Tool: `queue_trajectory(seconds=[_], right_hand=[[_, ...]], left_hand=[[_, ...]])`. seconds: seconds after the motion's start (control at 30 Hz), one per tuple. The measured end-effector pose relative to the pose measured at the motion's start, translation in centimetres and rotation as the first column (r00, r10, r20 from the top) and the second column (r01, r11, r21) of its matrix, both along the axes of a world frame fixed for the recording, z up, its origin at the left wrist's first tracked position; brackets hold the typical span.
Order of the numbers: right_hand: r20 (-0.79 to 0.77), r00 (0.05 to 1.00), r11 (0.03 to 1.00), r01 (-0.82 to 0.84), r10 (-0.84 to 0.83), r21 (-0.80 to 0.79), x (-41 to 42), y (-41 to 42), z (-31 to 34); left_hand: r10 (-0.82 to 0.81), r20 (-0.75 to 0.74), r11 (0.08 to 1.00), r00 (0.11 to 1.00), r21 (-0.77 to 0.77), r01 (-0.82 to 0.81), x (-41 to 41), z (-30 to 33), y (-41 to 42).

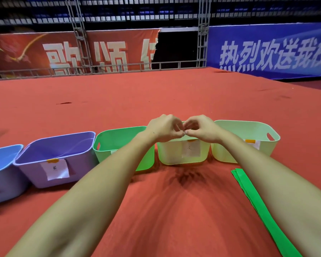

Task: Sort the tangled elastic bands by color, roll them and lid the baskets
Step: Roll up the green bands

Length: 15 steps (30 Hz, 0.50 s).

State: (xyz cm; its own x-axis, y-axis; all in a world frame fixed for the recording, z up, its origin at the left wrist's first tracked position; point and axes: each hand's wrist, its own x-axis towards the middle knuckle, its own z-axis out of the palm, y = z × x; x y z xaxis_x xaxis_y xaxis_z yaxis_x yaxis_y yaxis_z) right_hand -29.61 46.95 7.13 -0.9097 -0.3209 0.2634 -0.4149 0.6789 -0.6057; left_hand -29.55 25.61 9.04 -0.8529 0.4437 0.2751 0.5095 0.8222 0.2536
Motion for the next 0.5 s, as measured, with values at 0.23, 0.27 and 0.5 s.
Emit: queue_trajectory(seconds=[0.23, 0.27, 0.5], right_hand=[[-0.086, 0.996, 0.978, -0.043, 0.026, -0.204, 10.8, 0.9, 1.3], [-0.088, 0.996, 0.974, -0.046, 0.027, -0.222, 12.3, 1.1, 1.3], [-0.091, 0.996, 0.977, -0.01, -0.01, -0.214, 21.2, 5.4, -2.5]], left_hand=[[-0.032, -0.081, 0.982, 0.996, 0.185, 0.047, 8.9, 0.7, 0.9], [-0.038, -0.089, 0.975, 0.995, 0.214, 0.056, 10.0, 0.4, 1.1], [-0.132, -0.13, 0.9, 0.983, 0.399, 0.174, 17.5, -4.7, 4.8]])
